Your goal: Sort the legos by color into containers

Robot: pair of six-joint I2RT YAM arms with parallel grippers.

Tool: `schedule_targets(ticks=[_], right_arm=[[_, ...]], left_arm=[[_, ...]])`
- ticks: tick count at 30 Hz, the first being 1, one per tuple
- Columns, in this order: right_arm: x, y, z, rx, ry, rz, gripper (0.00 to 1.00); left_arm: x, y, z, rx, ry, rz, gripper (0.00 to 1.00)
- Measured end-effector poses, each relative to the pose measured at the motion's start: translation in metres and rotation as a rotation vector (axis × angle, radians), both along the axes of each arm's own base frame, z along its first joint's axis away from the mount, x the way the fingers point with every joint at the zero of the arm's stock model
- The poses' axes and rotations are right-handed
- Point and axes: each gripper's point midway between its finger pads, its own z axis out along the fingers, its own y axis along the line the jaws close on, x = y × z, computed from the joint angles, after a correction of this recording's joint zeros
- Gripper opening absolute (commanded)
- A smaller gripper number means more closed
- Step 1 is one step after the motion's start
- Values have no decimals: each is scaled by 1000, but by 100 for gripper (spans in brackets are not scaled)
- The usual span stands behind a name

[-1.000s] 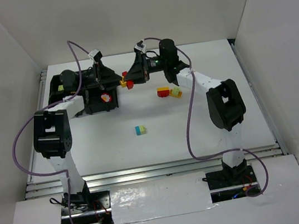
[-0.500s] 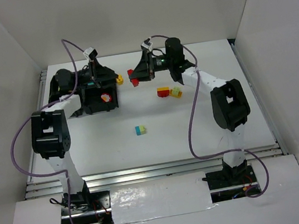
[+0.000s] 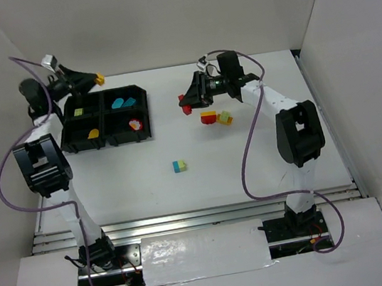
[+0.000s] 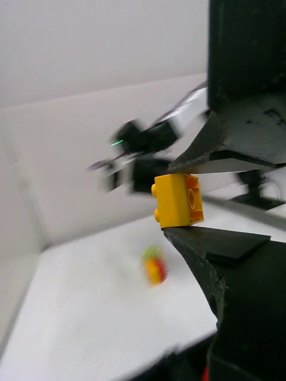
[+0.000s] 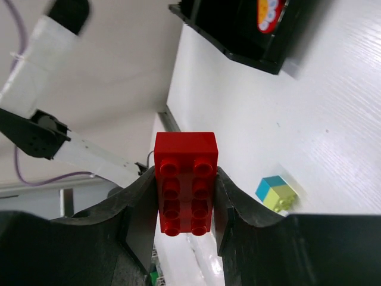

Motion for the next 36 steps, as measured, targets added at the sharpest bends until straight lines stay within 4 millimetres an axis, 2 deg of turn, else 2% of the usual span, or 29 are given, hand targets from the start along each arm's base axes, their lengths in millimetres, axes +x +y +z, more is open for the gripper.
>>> schedule_targets(ticks=[2,4,6,7,9,12,14,16,19,23,29,33,36], right_arm=[[-2,-3,-3,-35,-6,-13,0],[-4,-7,-2,-68,-13,-25,0],[-5,-10,0,-96,-29,-34,0],[-5,-12,3,-109,-42,-39,0],[-6,-16,6,-133,-59,-49,0],[-10,-20,9,-162,-78,-58,0],[-11,-23,9,-179,-83,-63,0],[-13,-25,7,-199,-76,-68,0],[-15,-29,2,-228,-59,-71,0],[-18,-31,-3,-247,-42,-71,0],[-20,-36,-8,-266,-31,-73,0],[-21,-54,-13,-280,-13,-109,0],[-13,-69,-13,-278,-6,-145,0]], left_arm=[[44,33,4,62,4,158,0],[80,59,16,168,-20,310,0],[91,71,24,259,-34,402,0],[92,77,24,299,-19,447,0],[93,90,10,374,52,533,0],[87,116,-40,519,228,662,0],[74,134,-79,629,366,731,0],[58,147,-109,744,484,771,0],[33,163,-131,905,598,810,0],[12,166,-130,1026,641,820,0],[10,152,-125,1079,618,787,0],[4,136,-126,1112,639,760,0],[-6,124,-126,1136,669,735,0]])
